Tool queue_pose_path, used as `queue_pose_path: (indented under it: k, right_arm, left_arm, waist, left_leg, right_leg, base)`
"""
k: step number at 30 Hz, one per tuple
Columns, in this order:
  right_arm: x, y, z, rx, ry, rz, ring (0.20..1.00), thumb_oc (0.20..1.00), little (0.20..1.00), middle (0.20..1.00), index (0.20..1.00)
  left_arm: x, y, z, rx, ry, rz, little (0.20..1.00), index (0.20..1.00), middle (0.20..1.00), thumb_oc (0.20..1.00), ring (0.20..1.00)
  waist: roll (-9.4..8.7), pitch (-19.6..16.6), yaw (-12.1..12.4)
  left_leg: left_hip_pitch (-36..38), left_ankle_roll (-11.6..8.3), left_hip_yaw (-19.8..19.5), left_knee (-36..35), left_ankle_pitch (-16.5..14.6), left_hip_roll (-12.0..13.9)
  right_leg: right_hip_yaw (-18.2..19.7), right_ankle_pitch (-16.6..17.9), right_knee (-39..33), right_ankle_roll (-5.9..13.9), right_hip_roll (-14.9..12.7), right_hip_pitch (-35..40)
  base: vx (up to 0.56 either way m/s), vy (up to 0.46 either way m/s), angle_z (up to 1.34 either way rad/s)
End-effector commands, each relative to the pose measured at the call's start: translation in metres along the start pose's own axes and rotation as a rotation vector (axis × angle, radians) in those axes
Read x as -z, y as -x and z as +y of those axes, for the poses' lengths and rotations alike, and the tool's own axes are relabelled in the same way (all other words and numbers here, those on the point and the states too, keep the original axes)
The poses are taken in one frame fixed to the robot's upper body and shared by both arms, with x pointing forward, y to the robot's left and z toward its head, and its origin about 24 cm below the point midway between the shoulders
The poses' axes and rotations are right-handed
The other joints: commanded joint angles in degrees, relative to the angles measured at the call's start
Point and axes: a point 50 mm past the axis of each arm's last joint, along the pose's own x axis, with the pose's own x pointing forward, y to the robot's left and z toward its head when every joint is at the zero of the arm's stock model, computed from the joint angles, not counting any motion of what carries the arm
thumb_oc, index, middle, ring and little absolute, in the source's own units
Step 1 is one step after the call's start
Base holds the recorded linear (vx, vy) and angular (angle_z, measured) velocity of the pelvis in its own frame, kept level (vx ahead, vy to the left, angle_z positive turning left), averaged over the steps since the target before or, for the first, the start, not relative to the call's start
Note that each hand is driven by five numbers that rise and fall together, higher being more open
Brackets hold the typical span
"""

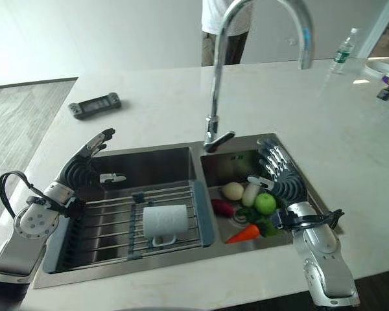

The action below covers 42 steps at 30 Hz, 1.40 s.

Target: Place the dishes in the dishwasher.

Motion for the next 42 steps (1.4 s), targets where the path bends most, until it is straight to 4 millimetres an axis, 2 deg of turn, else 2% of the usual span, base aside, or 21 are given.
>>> queue_pose_path:
  k: [1,13,19,32,42]
  right_arm:
    - [-0.033,-0.011,0.004,-0.041,0.021,-0.171,1.000,1.000,1.000,1.000,1.000]
    - [-0.041,-0.022,0.007,-0.087,0.070,-0.200,1.000,1.000,1.000,1.000,1.000]
    - [-0.042,-0.025,0.006,-0.081,0.082,-0.214,1.000,1.000,1.000,1.000,1.000]
    - [-0.043,-0.022,0.001,-0.040,0.093,-0.229,1.000,1.000,1.000,1.000,1.000]
    - [-0.045,-0.019,-0.003,-0.022,0.101,-0.230,1.000,1.000,1.000,1.000,1.000]
  left_arm:
    - [-0.011,-0.013,0.012,-0.011,-0.123,-0.031,1.000,1.000,1.000,1.000,1.000]
    - [0.004,-0.033,-0.016,0.265,-0.416,0.166,1.000,1.000,1.000,1.000,1.000]
    - [0.008,-0.037,-0.019,0.311,-0.498,0.201,1.000,1.000,1.000,1.000,1.000]
    - [0.019,-0.020,-0.031,0.371,-0.584,0.222,1.000,1.000,1.000,1.000,1.000]
    - [0.017,-0.008,-0.031,0.418,-0.574,0.211,1.000,1.000,1.000,1.000,1.000]
  waist:
    - [0.41,-1.50,-0.57]
    - [1.52,-2.27,-2.23]
    - [1.55,-2.26,-2.19]
    - [1.16,-1.89,-1.01]
    - [1.08,-1.63,-0.22]
  left_leg:
    - [-0.40,-1.76,3.34,0.39,-1.77,3.48]
    - [-0.13,-2.37,4.94,0.39,-1.27,4.91]
    - [-0.09,-2.33,4.94,0.39,-1.33,4.90]
    - [-0.05,-2.06,4.13,0.39,-1.60,4.54]
    - [-0.28,-2.02,3.62,0.39,-1.67,4.33]
  right_leg:
    - [-1.86,-3.66,0.17,4.01,-2.64,2.12]
    - [-1.65,-4.35,0.17,3.78,-1.80,2.23]
    - [-1.54,-4.44,0.17,3.86,-1.79,2.41]
    - [-2.23,-4.55,0.17,3.96,-1.95,2.88]
    - [-3.15,-4.46,0.17,4.07,-2.16,2.88]
  base:
    - [-0.03,-0.058,-0.04]
    - [-0.04,-0.036,-0.06]
    - [-0.02,-0.005,0.00]
    - [-0.01,0.003,0.00]
    - [0.00,0.001,0.00]
